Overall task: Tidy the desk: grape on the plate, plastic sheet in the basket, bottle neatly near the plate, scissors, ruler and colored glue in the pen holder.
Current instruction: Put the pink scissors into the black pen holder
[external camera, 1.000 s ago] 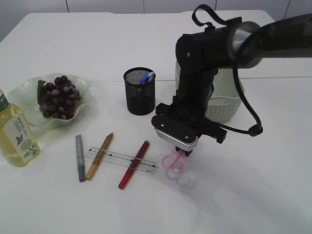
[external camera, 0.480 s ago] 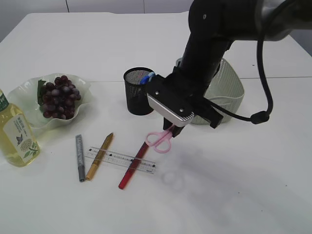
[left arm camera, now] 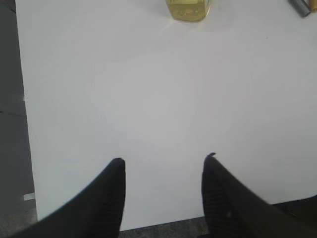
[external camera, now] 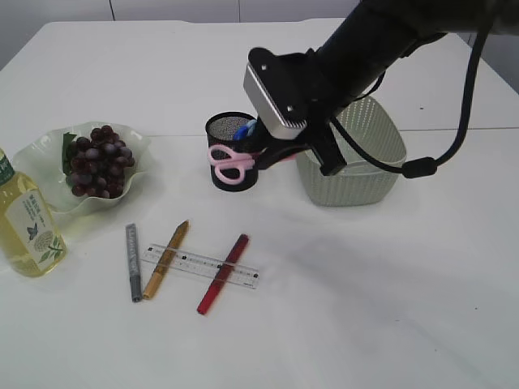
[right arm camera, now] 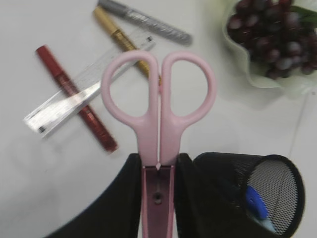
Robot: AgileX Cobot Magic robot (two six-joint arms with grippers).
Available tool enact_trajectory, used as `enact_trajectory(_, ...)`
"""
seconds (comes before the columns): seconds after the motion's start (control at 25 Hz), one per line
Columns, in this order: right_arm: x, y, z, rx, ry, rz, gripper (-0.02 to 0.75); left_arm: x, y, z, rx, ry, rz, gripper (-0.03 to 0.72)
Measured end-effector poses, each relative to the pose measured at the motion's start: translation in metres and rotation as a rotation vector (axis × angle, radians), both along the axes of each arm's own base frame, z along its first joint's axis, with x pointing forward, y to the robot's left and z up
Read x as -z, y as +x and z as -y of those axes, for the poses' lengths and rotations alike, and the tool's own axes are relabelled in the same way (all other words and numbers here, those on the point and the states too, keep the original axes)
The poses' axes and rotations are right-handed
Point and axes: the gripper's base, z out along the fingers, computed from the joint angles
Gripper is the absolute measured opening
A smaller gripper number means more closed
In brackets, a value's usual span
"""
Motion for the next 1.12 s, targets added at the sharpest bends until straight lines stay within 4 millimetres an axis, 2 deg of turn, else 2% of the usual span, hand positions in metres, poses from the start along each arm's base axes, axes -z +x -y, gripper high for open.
enact_trajectory(0.32, -0.02, 0.022, 0.005, 0.251, 0.352, -0.007, 0.129, 0.0, 0.0, 0.0, 0.0, 0.0, 0.0, 0.37)
enact_trajectory(0.48, -0.032, 0.039, 0.007, 0.45, 0.628, -0.065, 0.129, 0.0, 0.0, 0.0, 0.0, 0.0, 0.0, 0.37)
enact_trajectory(0.6, -0.027, 0.055, 0.007, 0.608, 0.84, -0.168, 0.128, 0.0, 0.0, 0.0, 0.0, 0.0, 0.0, 0.37)
enact_trajectory(0.68, -0.017, 0.064, 0.007, 0.673, 0.917, -0.208, 0.128, 0.0, 0.0, 0.0, 0.0, 0.0, 0.0, 0.37)
enact_trajectory(0.88, 0.007, 0.078, 0.003, 0.714, 0.946, -0.25, 0.128, 0.0, 0.0, 0.0, -0.001, 0.001, 0.0, 0.37)
enact_trajectory(1.12, 0.012, 0.098, -0.005, 0.671, 0.988, -0.247, 0.127, 0.0, 0.0, -0.001, -0.003, 0.007, 0.0, 0.37)
